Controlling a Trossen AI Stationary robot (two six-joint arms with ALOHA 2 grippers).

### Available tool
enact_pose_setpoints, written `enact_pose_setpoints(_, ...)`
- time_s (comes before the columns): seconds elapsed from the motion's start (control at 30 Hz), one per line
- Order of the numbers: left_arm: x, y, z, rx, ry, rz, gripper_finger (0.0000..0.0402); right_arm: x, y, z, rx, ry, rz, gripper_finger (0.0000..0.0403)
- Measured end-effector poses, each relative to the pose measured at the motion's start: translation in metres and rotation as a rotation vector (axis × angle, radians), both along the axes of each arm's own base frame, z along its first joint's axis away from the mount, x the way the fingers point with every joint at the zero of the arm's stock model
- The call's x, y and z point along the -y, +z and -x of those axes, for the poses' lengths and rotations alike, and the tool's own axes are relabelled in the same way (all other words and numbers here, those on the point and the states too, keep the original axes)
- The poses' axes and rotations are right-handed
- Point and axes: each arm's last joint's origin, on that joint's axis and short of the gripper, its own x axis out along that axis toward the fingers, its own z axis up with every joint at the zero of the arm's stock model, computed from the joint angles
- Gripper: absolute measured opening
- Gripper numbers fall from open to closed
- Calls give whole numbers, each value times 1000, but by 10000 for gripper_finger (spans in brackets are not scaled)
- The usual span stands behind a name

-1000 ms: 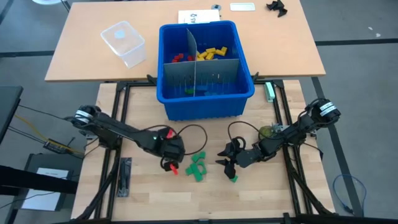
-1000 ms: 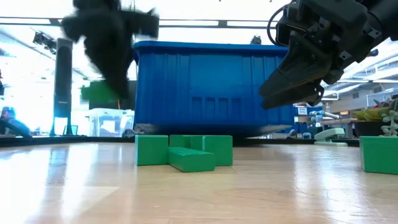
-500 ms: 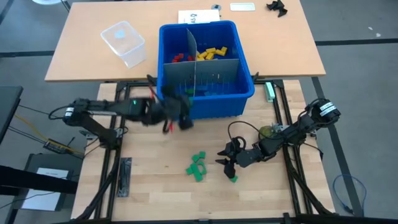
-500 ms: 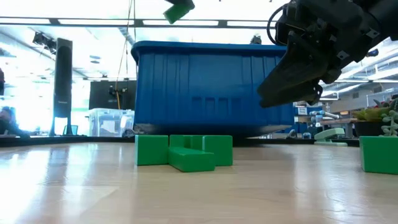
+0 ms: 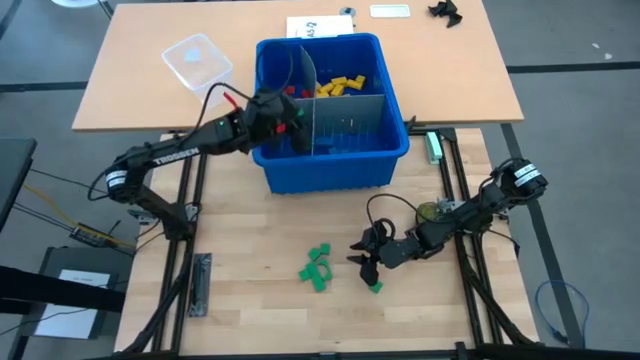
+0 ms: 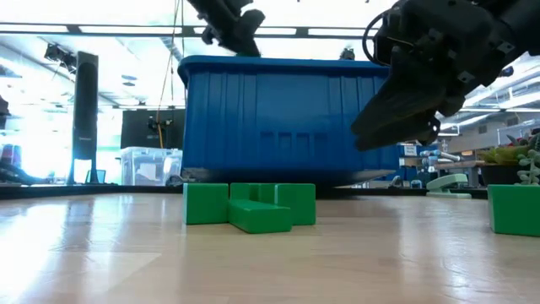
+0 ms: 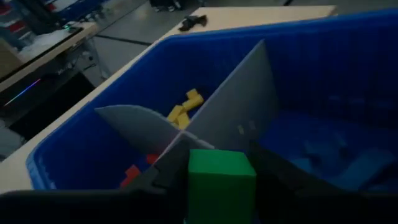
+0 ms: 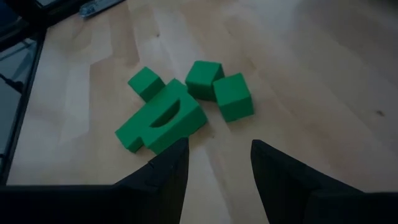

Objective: Sort Items/Unsort Items

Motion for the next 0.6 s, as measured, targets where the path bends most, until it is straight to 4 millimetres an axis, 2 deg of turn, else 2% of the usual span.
enact_pose_setpoints(0.17, -3, -8, 1, -24, -2, 20, 222, -3, -1, 2, -8, 12, -11, 174)
enact_pose_setpoints(0.3, 7, 5, 1, -15, -35, 15, 264, -5, 0, 2, -3, 27, -4, 174)
enact_pose_setpoints(0.43, 37, 25, 5, 27, -120, -15, 273, -10, 8, 2, 19, 108, 22, 174)
enact_pose_setpoints(0.5, 55, 31, 9, 28, -173, -16, 270, -14, 22, 1, 40, 164, 28, 174)
enact_pose_setpoints(0.6, 81, 34, 16, -7, -237, 3, 261, -20, 40, 5, -20, 243, 64, 174)
